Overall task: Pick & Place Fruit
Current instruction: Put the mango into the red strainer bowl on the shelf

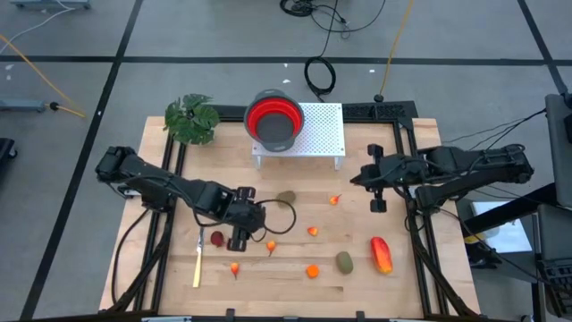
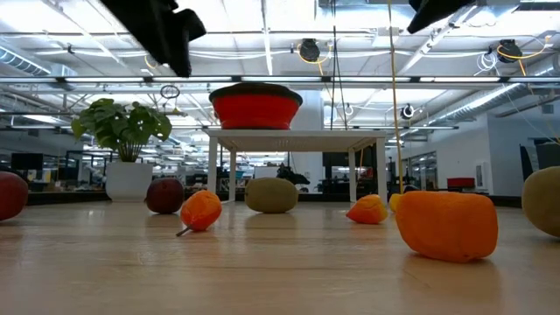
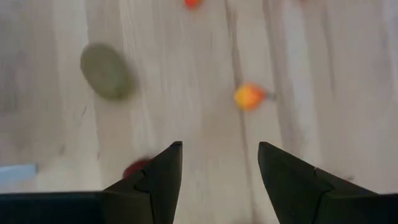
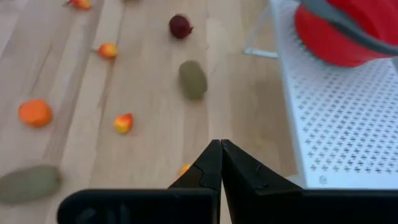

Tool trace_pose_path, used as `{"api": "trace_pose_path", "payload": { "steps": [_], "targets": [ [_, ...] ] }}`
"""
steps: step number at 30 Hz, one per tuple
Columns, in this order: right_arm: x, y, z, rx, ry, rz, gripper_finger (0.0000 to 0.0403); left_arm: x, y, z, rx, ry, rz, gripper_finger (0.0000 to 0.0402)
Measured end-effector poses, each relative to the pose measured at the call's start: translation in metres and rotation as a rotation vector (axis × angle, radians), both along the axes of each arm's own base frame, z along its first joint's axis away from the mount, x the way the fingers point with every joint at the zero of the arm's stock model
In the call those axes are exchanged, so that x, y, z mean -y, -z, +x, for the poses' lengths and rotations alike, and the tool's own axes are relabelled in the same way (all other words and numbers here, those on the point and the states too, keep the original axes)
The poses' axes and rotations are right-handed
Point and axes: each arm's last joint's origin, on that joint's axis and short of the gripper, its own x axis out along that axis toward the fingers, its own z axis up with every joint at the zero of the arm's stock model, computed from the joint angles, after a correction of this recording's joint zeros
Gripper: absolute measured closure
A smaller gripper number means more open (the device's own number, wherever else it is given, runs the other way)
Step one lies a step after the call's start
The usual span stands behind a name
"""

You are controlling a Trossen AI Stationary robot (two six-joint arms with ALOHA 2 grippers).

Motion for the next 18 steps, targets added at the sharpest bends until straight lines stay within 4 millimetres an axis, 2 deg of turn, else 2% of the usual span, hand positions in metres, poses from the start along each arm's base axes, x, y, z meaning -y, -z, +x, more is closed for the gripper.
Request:
{"api": "trace_pose_path", "payload": {
  "steps": [10,18],
  "targets": [
    [-0.016,0.006,-0.009,-0.098,-0.110,0.031,0.0403,-0.002,-0.017,0.027,0.293,-0.194,-0.199,0.0190],
    [-0.020,0.006,-0.010,-0.098,-0.131,0.031,0.0403,-0.005,-0.037,0.045,0.546,-0.198,-0.292,0.0190]
  ]
}}
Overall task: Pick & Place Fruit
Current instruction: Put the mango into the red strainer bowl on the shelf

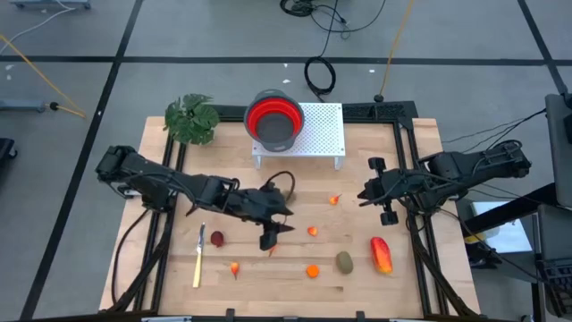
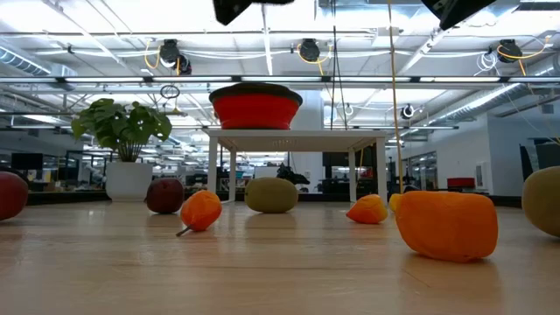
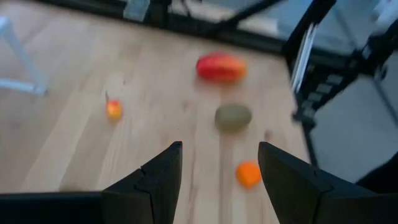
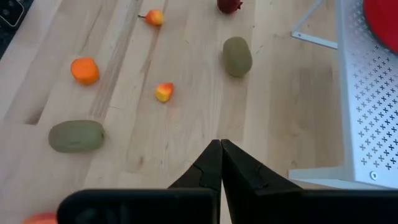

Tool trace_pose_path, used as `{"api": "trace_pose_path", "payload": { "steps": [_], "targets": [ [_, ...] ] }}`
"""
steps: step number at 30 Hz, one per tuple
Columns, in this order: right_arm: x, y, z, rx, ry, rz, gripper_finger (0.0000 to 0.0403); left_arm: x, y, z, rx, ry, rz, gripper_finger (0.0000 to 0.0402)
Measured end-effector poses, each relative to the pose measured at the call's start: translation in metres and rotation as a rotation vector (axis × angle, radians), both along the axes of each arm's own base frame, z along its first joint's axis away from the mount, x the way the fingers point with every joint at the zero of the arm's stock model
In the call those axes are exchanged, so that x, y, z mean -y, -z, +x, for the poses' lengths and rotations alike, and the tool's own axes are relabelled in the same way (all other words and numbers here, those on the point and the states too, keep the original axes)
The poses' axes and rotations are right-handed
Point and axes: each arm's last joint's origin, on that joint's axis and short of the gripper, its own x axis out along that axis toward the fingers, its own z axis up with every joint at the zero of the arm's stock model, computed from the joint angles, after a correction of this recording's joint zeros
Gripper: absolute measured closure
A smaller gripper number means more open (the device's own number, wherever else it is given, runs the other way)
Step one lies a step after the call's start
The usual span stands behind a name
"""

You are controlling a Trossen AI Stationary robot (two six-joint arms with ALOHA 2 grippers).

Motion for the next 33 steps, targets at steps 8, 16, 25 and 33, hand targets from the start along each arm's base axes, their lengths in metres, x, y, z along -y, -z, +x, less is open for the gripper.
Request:
{"api": "trace_pose_path", "payload": {
  "steps": [8,16,25,33],
  "targets": [
    [0.0000,0.0000,0.0000,0.000,0.000,0.000,0.0403,-0.0030,-0.0040,0.0032,0.049,0.005,0.014,0.0190],
    [0.0001,-0.0001,0.0001,0.001,0.001,-0.001,0.0403,-0.0028,-0.0050,0.0037,0.063,0.012,0.025,0.0190],
    [-0.0007,-0.0022,0.0026,0.035,0.001,0.010,0.0403,-0.0032,-0.0061,0.0044,0.076,0.015,0.027,0.0190],
    [-0.0044,-0.0017,0.0030,0.028,0.046,0.095,0.0403,-0.0016,0.0002,0.0004,0.012,0.155,0.100,0.0190]
  ]
}}
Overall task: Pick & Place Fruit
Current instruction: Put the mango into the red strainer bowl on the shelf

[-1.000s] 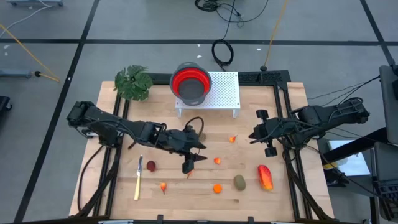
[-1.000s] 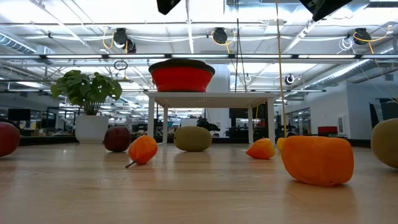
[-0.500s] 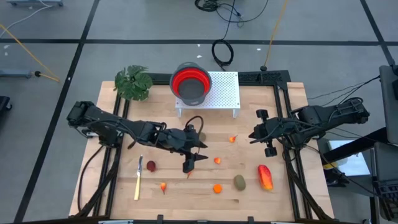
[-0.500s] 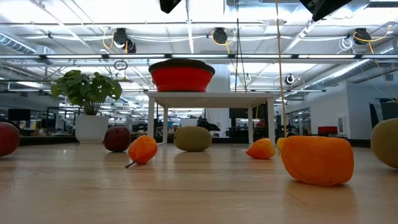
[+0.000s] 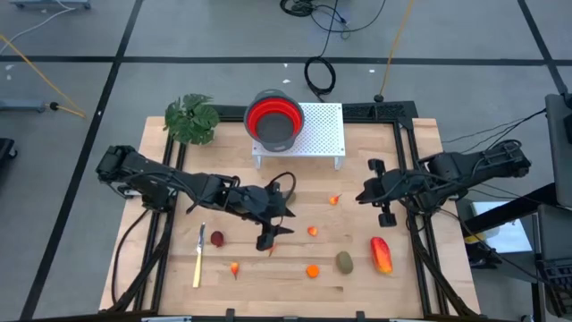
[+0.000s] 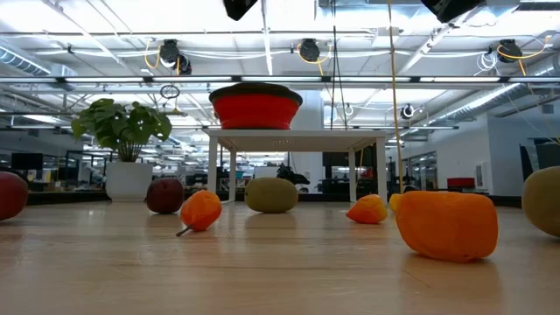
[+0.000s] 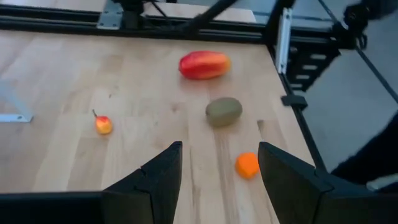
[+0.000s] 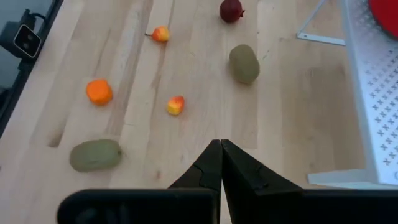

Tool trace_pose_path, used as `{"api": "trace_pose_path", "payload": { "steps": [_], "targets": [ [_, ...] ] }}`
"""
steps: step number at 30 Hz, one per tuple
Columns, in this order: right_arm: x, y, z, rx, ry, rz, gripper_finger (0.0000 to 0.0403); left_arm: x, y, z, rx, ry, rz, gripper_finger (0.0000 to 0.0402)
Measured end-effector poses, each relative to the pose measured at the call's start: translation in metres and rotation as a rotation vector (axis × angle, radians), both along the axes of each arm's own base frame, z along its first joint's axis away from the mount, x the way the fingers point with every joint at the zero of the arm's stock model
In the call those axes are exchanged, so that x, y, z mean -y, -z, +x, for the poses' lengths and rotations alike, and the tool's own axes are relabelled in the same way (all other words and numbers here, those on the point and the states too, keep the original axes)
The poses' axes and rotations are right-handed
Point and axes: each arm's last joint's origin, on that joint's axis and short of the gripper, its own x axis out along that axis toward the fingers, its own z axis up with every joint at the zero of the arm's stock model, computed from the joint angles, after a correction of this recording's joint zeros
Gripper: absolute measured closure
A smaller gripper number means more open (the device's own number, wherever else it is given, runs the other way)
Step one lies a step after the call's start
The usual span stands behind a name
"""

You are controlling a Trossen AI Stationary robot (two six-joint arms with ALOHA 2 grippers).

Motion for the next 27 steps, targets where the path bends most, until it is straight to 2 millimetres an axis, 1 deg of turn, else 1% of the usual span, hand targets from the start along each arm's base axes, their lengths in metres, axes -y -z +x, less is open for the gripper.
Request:
{"api": "trace_pose_path", "payload": {
  "steps": [8,13,18,20,22,27],
  "targets": [
    [-0.015,0.007,0.006,-0.034,-0.057,-0.023,0.0403,-0.001,0.003,-0.002,-0.023,0.038,0.056,0.0190],
    [-0.024,0.014,0.014,-0.061,-0.037,-0.054,0.0403,-0.006,0.007,-0.004,-0.075,0.030,0.072,0.0190],
    [-0.032,0.021,0.020,-0.091,-0.024,-0.052,0.0403,-0.013,0.013,-0.003,-0.082,0.019,0.084,0.0190],
    [-0.035,0.023,0.021,-0.100,-0.019,-0.043,0.0403,-0.015,0.019,-0.006,-0.086,0.030,0.072,0.0190],
    [-0.037,0.024,0.021,-0.105,-0.015,-0.035,0.0403,-0.017,0.021,-0.009,-0.053,0.041,0.053,0.0190],
    [-0.041,0.024,0.022,-0.095,0.003,-0.004,0.0403,-0.020,0.029,-0.027,-0.034,0.030,0.027,0.0190]
  ]
}}
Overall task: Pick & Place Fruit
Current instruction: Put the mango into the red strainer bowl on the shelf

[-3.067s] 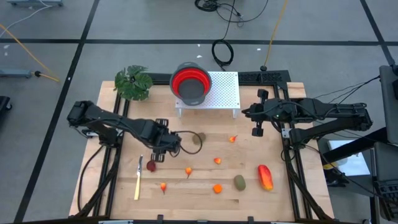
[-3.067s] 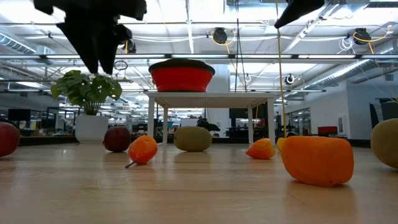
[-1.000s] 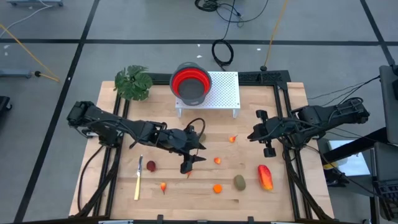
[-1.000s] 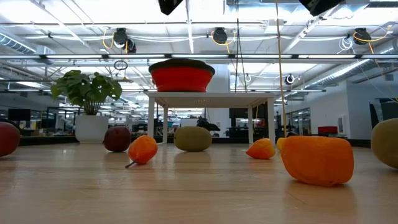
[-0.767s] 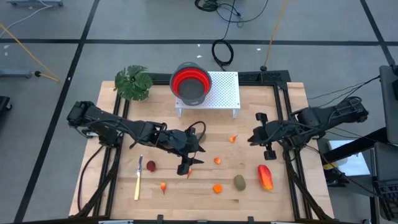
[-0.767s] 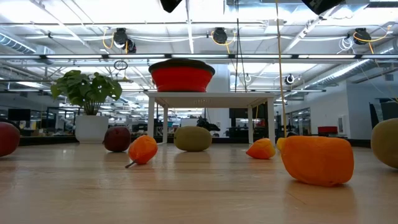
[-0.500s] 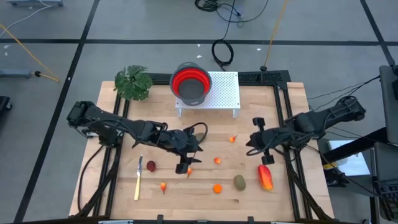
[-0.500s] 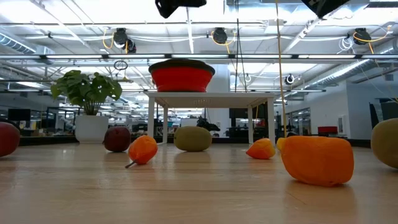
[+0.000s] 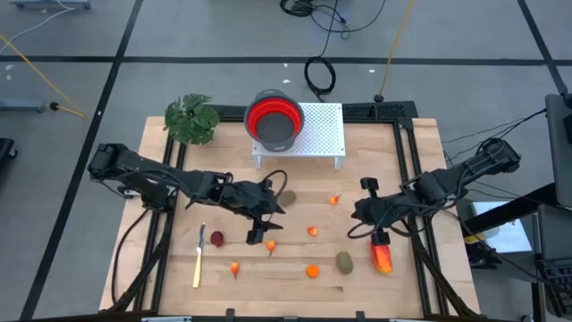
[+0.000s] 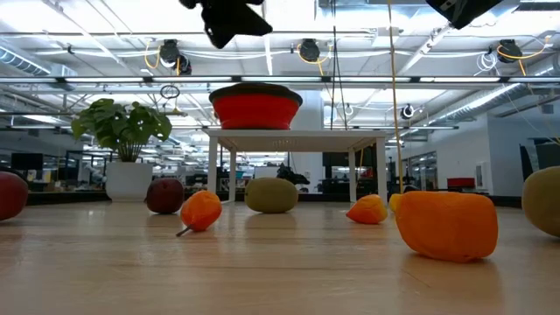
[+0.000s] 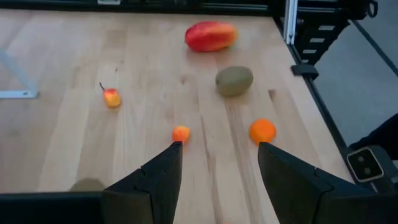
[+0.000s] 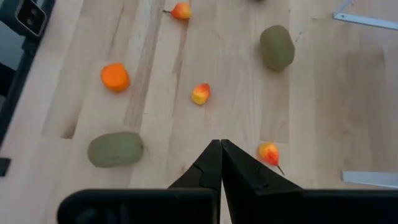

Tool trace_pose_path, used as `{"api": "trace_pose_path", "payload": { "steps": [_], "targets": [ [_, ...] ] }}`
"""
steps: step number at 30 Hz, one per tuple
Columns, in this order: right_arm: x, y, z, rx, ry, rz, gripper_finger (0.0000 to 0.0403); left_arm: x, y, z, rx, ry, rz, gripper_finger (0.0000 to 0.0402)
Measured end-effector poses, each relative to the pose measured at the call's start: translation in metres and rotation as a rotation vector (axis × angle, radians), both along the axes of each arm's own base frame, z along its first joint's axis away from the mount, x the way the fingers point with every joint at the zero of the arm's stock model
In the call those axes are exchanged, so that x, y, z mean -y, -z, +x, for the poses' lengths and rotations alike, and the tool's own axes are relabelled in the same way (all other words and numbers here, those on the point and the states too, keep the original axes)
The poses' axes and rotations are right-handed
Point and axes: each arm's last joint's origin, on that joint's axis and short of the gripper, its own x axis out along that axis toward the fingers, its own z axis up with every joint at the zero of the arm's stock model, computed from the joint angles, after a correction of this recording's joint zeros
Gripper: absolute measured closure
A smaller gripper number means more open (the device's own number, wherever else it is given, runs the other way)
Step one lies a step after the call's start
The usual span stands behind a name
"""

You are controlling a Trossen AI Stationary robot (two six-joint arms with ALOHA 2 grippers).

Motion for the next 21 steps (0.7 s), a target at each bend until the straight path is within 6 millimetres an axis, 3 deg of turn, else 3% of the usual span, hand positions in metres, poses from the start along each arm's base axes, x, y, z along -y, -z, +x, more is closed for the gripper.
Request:
{"api": "trace_pose_path", "payload": {
  "steps": [21],
  "targets": [
    [-0.017,0.013,0.012,-0.068,0.174,0.100,0.0403,-0.020,0.018,-0.111,0.153,-0.039,-0.023,0.0190]
  ]
}}
